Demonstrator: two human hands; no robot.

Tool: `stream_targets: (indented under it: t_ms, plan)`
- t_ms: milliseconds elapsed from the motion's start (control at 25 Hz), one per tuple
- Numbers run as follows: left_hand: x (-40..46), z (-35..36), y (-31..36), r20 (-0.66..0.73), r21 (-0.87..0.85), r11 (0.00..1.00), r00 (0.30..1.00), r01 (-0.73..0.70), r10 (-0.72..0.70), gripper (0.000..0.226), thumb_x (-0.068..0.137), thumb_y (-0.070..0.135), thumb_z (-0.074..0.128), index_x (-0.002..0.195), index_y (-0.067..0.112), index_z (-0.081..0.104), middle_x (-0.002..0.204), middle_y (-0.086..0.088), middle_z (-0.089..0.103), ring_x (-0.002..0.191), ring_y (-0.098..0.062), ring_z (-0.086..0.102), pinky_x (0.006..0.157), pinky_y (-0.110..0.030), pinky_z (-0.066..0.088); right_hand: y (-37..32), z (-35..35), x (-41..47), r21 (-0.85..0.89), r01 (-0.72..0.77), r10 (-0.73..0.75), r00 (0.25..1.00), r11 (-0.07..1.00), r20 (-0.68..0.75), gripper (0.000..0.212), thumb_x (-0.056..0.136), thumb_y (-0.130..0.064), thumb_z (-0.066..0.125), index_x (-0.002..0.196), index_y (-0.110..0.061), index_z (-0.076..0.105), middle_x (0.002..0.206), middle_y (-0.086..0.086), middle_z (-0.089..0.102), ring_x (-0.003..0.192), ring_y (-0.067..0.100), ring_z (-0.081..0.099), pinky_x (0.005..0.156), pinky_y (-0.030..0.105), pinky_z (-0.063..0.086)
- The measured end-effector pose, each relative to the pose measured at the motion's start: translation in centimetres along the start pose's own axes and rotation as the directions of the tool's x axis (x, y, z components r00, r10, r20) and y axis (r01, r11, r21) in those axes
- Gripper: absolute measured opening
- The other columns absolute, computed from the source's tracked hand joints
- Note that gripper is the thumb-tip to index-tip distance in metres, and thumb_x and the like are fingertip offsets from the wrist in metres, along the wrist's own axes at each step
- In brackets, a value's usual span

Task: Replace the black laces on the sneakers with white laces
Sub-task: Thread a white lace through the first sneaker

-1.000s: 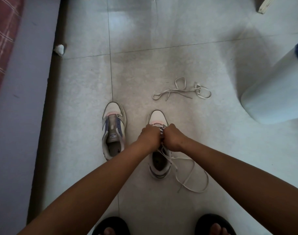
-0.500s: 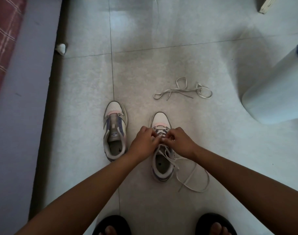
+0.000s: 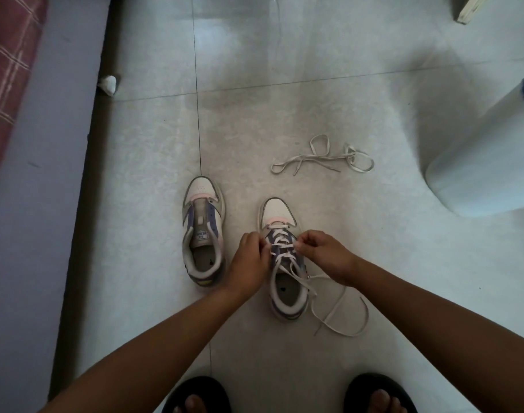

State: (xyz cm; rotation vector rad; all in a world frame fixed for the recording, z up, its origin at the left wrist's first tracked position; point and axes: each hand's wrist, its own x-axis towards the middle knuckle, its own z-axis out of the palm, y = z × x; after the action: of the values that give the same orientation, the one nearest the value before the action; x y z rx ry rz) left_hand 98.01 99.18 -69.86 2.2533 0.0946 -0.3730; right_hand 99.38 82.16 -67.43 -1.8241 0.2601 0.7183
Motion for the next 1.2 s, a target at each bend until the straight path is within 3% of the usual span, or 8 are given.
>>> stream_targets:
  t_ms: [120,240,440,600,760,920,1040,1200]
  plan:
    - [1.7,-0.4,0.8,0.084,0.006,0.994,0.991,0.105,-0.105,0.03,0.096,0.034,0.046,0.072,0.017,0.051,0.074,0.001,0.053,0.067,-0.012,0.048,0.057,-0.022,0.032,-0.9,0.0,1.1,-0.127,-0.037,0.036,0.999,0.991,-0.014,0.039,0.091,-0.035,0.058,0.093,0.004,0.063,0.082,0.01,0.059,0.075,0.014,0.052,0.068,0.025,0.042]
    - [3.3,-0.8,1.3,0.241,0.063,0.993,0.964,0.095,-0.108,0.029,0.093,0.027,0.053,0.066,0.016,0.05,0.066,-0.001,0.053,0.065,-0.017,0.05,0.056,-0.025,0.039,-1.5,0.4,1.6,-0.134,-0.009,0.014,0.999,0.991,0.032,0.025,0.086,-0.029,0.067,0.072,-0.01,0.061,0.069,0.001,0.057,0.061,0.006,0.05,0.052,0.009,0.039]
    - [2.6,-1.0,-0.2,0.262,-0.361,0.859,0.924,0.362,-0.279,0.027,0.094,0.017,0.054,0.068,0.016,0.048,0.073,-0.008,0.052,0.073,-0.02,0.052,0.072,-0.036,0.05,-0.1,-1.0,1.5,0.249,-0.229,0.239,0.971,0.941,-0.012,0.018,0.093,-0.023,0.057,0.081,-0.01,0.056,0.088,0.007,0.054,0.088,0.018,0.053,0.082,0.035,0.05]
    - [2.5,-1.5,-0.3,0.255,-0.325,0.888,0.934,0.327,-0.25,0.021,0.093,0.021,0.057,0.073,0.014,0.056,0.069,-0.005,0.053,0.067,-0.017,0.048,0.065,-0.03,0.042,0.3,-0.5,1.4,-0.124,-0.081,0.075,0.996,0.989,-0.057,0.027,0.088,-0.039,0.061,0.093,-0.012,0.062,0.092,0.005,0.061,0.084,0.016,0.056,0.073,0.03,0.048]
    - [3.4,-1.3,1.9,0.199,0.13,0.981,0.966,0.144,-0.168,0.037,0.091,0.033,0.055,0.06,0.014,0.05,0.06,-0.003,0.05,0.056,-0.015,0.045,0.053,-0.029,0.033,-1.1,0.8,2.7,-0.482,0.076,-0.111,0.993,0.873,-0.043,0.018,0.087,-0.033,0.063,0.082,-0.016,0.058,0.087,0.008,0.054,0.077,0.019,0.05,0.066,0.027,0.036]
    - [3.5,-1.1,2.0,0.173,-0.022,0.984,0.97,0.179,-0.173,0.028,0.092,0.019,0.052,0.065,0.014,0.047,0.077,-0.016,0.058,0.074,-0.027,0.057,0.073,-0.042,0.049,-1.0,0.3,2.5,0.036,-0.056,0.058,0.997,0.998,-0.047,0.013,0.088,-0.016,0.063,0.076,-0.014,0.058,0.078,0.002,0.06,0.074,0.014,0.053,0.068,0.025,0.043]
    - [2.8,-0.5,1.1,0.057,-0.008,0.998,0.996,0.062,-0.062,0.024,0.093,0.016,0.052,0.071,0.008,0.051,0.079,-0.019,0.059,0.078,-0.031,0.057,0.068,-0.035,0.044,0.5,0.7,2.0,0.421,-0.135,0.2,0.973,0.897,-0.115,0.018,0.091,-0.008,0.058,0.074,-0.012,0.055,0.077,0.006,0.056,0.073,0.018,0.053,0.069,0.031,0.045]
    - [2.1,0.6,1.1,-0.064,-0.031,0.999,0.998,0.027,-0.029,0.02,0.094,0.016,0.052,0.083,0.0,0.057,0.086,-0.017,0.061,0.082,-0.027,0.054,0.064,-0.026,0.03,0.7,1.8,1.5,0.459,-0.095,0.244,0.929,0.883,-0.278,0.019,0.092,-0.011,0.057,0.073,-0.012,0.055,0.071,0.007,0.057,0.065,0.019,0.051,0.062,0.03,0.043]
